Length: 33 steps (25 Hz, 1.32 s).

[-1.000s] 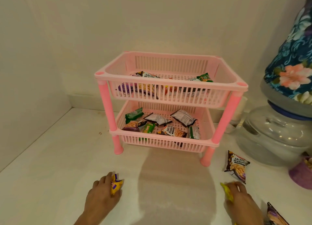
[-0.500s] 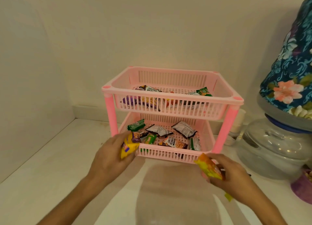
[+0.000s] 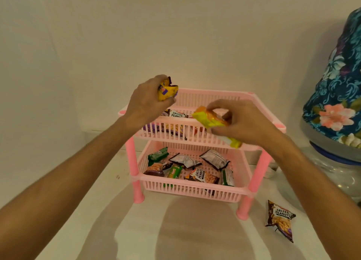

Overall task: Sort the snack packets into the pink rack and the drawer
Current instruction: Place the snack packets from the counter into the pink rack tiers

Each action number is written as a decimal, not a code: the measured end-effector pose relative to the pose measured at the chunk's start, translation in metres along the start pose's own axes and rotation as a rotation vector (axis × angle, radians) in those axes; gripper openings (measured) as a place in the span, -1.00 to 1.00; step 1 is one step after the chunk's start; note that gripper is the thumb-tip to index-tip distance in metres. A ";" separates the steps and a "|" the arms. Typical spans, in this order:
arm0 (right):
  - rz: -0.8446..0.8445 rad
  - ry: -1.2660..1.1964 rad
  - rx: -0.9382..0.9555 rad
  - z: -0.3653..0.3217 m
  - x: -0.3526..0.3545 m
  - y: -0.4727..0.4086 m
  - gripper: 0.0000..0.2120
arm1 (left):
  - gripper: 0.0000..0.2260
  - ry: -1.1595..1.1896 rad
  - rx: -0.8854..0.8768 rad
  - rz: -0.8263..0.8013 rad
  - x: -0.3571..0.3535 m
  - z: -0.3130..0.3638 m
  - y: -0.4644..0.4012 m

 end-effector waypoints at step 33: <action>-0.155 0.315 -0.205 0.070 -0.125 -0.227 -0.65 | -0.43 -0.334 0.275 -0.325 -0.086 -0.114 -0.094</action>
Point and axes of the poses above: each hand's wrist, its own y-axis away from the middle knuckle, its own x-axis out of the back of the hand, z = x × y, the point moved 10 cm from there along -y, towards the middle knuckle, and after that the axes turned 13 degrees about y, right-handed, at the moved point
